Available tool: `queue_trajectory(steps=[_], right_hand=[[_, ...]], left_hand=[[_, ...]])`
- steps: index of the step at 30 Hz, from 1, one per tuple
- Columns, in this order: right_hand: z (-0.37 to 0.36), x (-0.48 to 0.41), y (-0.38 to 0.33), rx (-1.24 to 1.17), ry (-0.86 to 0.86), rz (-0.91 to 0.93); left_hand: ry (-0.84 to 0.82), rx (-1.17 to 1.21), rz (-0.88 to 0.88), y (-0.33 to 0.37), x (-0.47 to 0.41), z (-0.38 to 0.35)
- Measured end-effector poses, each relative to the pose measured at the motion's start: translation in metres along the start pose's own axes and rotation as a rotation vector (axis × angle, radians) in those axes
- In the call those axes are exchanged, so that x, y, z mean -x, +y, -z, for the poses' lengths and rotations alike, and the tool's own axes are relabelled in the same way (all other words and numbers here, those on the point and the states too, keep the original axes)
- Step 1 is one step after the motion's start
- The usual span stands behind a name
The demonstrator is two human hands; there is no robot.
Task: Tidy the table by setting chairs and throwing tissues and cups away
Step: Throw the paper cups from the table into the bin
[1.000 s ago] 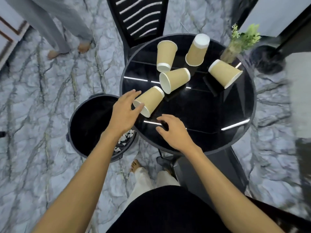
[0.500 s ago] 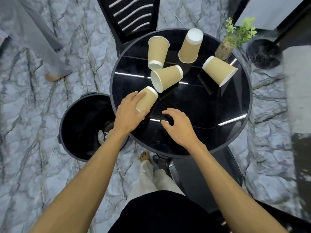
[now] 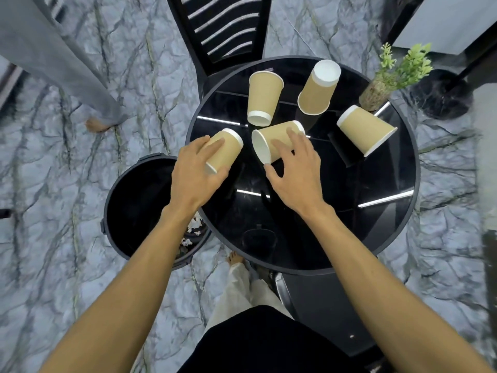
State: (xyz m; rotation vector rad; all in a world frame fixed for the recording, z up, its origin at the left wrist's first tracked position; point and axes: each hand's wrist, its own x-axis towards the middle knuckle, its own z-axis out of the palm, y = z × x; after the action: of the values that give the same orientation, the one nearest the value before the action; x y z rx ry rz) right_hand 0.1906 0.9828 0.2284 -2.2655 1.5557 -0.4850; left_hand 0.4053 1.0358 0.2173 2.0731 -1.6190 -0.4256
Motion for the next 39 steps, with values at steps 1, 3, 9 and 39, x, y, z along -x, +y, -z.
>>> queue_trajectory(steps=[1,3,9,39], right_hand=[[-0.002,-0.009,0.002,0.023,-0.011,0.009],[-0.005,-0.027,0.006,0.077,-0.047,0.020],[-0.020,-0.062,0.017,0.098,-0.155,-0.043],[-0.045,-0.017,-0.080,-0.134,-0.163,0.201]], left_hand=[[0.009,-0.002,0.008,-0.001,-0.004,0.000],[0.018,-0.028,0.014,-0.003,-0.013,0.001],[0.011,-0.029,0.037,-0.012,-0.036,-0.003],[0.167,-0.057,0.211,-0.061,0.063,0.045]])
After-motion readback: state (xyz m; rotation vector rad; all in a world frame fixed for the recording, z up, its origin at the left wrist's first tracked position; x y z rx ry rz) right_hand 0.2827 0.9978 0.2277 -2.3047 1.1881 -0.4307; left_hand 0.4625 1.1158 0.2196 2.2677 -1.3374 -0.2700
